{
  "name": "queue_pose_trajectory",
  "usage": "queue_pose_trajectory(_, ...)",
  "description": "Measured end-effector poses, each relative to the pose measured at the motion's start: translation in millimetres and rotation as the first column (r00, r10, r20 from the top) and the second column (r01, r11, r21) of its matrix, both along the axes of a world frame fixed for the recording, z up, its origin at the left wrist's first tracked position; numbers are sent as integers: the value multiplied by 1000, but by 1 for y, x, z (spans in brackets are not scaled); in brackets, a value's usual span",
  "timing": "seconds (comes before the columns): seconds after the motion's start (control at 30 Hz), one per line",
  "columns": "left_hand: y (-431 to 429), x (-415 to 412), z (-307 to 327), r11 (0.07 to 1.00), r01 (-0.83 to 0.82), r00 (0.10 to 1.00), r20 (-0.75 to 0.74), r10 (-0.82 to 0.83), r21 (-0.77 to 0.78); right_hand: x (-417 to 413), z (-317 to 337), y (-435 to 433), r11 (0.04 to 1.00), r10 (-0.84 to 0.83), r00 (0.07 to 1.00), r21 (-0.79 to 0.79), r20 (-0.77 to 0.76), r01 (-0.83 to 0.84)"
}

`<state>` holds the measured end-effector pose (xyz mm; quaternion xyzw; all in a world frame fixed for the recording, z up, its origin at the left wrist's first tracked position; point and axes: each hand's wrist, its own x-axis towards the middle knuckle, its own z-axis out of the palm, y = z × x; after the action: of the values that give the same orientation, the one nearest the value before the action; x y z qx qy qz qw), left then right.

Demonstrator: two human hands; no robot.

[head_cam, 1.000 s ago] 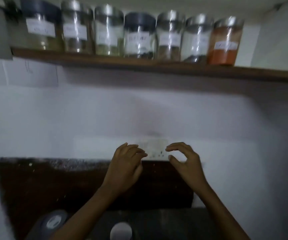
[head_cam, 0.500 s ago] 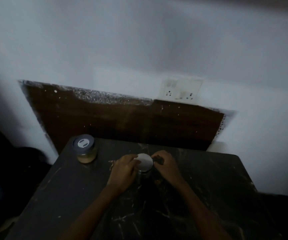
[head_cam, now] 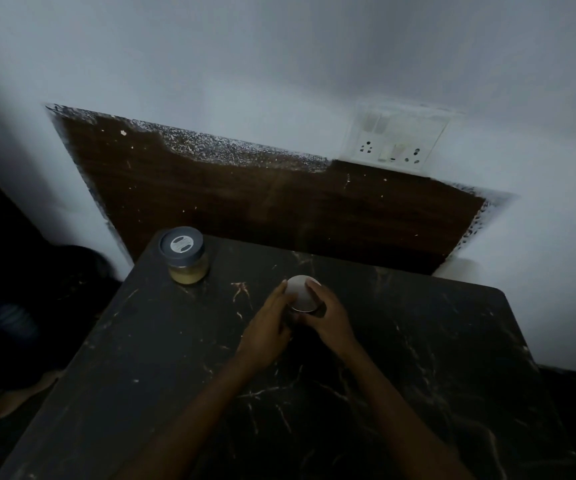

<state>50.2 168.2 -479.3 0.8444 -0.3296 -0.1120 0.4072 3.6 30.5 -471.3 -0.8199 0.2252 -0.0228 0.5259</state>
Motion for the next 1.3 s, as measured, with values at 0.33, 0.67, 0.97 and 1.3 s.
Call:
queue_pose_trajectory(0.33,23,-40,28,911,273,928,167,-334,308,-58,66,-14,985,56,995,168,-78,-42)
queue_pose_trajectory(0.67,44,-98,56,899,437,899,-57,-435,32,-129,93,4,957,-5,1000,288,-13,9)
queue_pose_trajectory(0.97,64,-114,63,915,396,899,-170,-404,-80,-171,91,1,908,223,973,375,-62,-184)
queue_pose_trajectory(1.3,63,-120,75,897,436,874,-201,-442,-76,-194,97,6,921,380,921,120,-83,-370)
